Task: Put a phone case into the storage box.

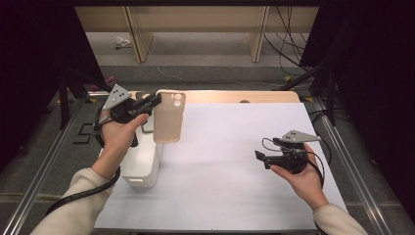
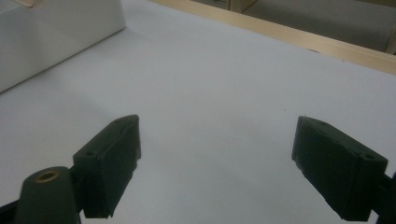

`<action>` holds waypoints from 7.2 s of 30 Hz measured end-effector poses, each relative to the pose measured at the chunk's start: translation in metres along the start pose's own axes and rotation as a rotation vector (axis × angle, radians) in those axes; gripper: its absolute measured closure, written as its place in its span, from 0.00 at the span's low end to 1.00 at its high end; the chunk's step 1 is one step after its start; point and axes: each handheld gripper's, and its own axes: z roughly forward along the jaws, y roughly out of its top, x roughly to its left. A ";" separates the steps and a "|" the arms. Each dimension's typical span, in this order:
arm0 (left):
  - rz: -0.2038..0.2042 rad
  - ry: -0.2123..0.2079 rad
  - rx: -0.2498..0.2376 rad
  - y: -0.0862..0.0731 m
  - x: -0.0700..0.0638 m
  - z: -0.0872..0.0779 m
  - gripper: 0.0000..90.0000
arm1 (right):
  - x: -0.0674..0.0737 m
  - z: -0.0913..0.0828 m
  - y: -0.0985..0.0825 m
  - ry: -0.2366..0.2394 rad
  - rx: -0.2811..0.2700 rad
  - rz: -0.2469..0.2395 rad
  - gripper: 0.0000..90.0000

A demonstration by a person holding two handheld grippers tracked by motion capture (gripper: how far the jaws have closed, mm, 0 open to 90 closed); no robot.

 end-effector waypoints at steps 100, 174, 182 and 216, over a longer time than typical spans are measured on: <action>-0.008 0.163 0.006 -0.006 0.077 0.006 0.91 | 0.000 0.001 -0.001 0.002 -0.008 0.007 0.18; -0.082 0.215 0.045 -0.050 0.114 0.038 0.91 | -0.001 0.003 -0.002 0.009 -0.007 0.007 0.18; -0.089 0.216 0.049 -0.056 0.116 0.040 0.91 | -0.001 0.003 -0.002 0.008 -0.007 0.006 0.18; -0.011 0.254 0.155 -0.068 0.122 0.046 0.89 | -0.001 0.003 -0.002 0.007 -0.006 0.004 0.18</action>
